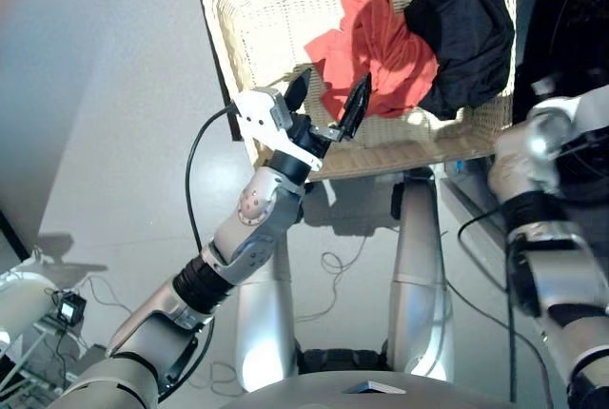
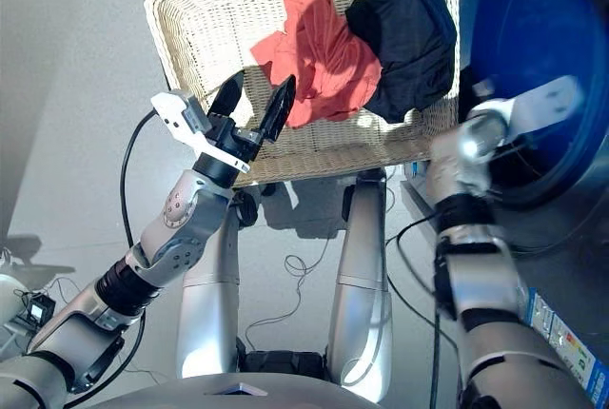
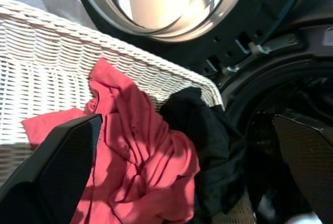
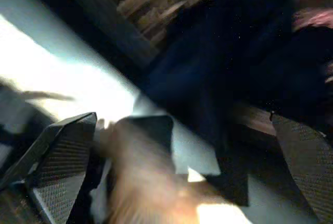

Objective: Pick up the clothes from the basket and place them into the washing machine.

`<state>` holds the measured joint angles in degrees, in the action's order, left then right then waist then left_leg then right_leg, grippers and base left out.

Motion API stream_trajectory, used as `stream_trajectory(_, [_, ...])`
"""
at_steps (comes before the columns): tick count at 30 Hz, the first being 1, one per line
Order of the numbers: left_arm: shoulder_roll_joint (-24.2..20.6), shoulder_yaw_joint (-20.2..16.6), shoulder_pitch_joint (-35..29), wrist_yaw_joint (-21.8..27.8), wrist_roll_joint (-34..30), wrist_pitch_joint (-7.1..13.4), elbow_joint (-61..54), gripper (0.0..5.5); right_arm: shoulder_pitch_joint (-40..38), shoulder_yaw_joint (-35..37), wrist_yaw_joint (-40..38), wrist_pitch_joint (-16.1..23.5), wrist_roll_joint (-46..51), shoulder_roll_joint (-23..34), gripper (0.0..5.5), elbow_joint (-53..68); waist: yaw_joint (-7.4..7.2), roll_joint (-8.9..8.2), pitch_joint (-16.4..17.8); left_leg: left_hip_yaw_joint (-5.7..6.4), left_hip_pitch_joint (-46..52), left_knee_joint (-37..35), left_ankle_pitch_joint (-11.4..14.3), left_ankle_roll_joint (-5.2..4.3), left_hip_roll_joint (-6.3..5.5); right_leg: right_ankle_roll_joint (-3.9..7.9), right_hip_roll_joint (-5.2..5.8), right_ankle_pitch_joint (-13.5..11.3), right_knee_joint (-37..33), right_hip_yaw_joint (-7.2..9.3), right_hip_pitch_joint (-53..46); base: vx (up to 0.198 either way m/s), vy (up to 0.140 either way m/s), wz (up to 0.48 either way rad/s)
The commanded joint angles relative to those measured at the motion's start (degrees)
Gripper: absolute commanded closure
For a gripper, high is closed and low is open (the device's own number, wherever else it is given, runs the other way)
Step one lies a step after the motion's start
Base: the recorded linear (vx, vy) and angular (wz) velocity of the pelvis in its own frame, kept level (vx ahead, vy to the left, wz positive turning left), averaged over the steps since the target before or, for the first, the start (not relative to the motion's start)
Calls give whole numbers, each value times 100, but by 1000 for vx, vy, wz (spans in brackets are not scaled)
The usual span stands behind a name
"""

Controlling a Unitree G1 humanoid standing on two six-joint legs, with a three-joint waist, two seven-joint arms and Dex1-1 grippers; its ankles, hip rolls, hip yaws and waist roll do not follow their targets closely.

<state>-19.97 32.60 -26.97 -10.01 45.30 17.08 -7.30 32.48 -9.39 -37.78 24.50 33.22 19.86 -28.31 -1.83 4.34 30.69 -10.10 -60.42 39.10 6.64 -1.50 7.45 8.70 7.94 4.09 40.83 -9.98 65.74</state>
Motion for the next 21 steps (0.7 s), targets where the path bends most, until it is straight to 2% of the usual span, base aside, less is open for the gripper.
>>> stream_trajectory(1, [-37, -323, 192, -178, -564, 300, 58, 0, -495, -506, 886, -60, -758, 294, 0, 1291, -64, -313, -90, 299, 252, -253, 4, -244, 98, -241, -177, -6, -343, 493, -364, 0, 0, 0])
stream_trajectory(2, [-35, -323, 194, -178, -566, 301, 59, 0, -501, -507, 883, -65, -761, 295, 0, 1299, -66, -312, -90, 298, 255, -254, 4, -244, 97, -241, -176, -5, -343, 493, -366, 0, 0, 0])
stream_trajectory(5, [69, -338, 78, -513, -1209, 256, 580, 0, -781, -778, 1158, -49, -1135, 357, 0, 2208, -145, -491, -90, 331, 295, -294, -31, -265, 132, -229, -197, -47, -405, 529, -422, 0, 0, 0])
stream_trajectory(9, [263, -300, -217, -892, -1715, 207, 1330, 0, -890, -887, 1329, -29, -1232, 462, 0, 2844, -219, -676, -90, 356, 325, -309, -61, -272, 159, -214, -215, -83, -419, 557, -468, 0, 0, 0])
stream_trajectory(14, [442, -144, -878, -1317, -2414, -6, 2429, 0, -813, -1290, 1499, -32, -1327, 405, 0, 3374, -322, -876, -90, 358, 408, -337, -102, -276, 199, -201, -216, -130, -472, 574, -568, 0, 0, 0])
stream_trajectory(18, [691, -136, -1455, -1560, -2293, -53, 3414, 0, -521, -1979, 1693, -97, -1441, 341, 0, 3689, -449, -1073, -90, 342, 460, -377, -145, -296, 226, -197, -248, -178, -526, 540, -630, 0, 0, 0])
stream_trajectory(21, [889, -223, -1961, -1710, -2294, -160, 4273, 0, -191, -2576, 1866, -123, -1479, 286, 0, 3894, -541, -1217, -90, 328, 477, -366, -161, -319, 261, -196, -281, -208, -574, 511, -662, 0, 0, 0])
